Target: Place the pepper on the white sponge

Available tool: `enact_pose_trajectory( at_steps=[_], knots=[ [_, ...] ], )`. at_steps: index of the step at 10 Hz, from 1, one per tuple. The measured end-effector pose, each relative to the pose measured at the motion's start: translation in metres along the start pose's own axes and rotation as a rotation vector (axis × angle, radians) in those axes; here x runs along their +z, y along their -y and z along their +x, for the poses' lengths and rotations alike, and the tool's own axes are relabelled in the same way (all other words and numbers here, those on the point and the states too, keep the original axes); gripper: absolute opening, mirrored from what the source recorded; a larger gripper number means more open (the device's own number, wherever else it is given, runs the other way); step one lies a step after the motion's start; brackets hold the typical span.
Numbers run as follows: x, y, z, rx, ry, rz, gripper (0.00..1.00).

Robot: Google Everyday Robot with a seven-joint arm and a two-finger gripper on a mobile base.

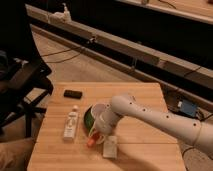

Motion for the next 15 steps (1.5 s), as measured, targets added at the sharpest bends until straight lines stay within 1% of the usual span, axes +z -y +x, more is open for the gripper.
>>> enact_pose_trajectory(
  at_steps=[1,2,4,6,9,10,13,15],
  knots=[
    [-0.008,-0.011,0.006,0.024,-0.014,0.005,0.0],
    [-0.013,-0.018,0.01,0.041,-0.024,0.007,0.0],
    [-0.023,-0.037,0.018,0.096,-0.041,0.019,0.0],
    [-0.026,-0.053,0.023,0.14,-0.048,0.034,0.0],
    [-0.023,-0.069,0.026,0.185,-0.037,0.044,0.0],
    [-0.019,-0.072,0.027,0.193,-0.03,0.046,0.05],
    [-0.007,-0.078,0.029,0.206,-0.006,0.047,0.34],
    [-0.005,-0.081,0.034,0.208,-0.009,0.053,0.55]
  ],
)
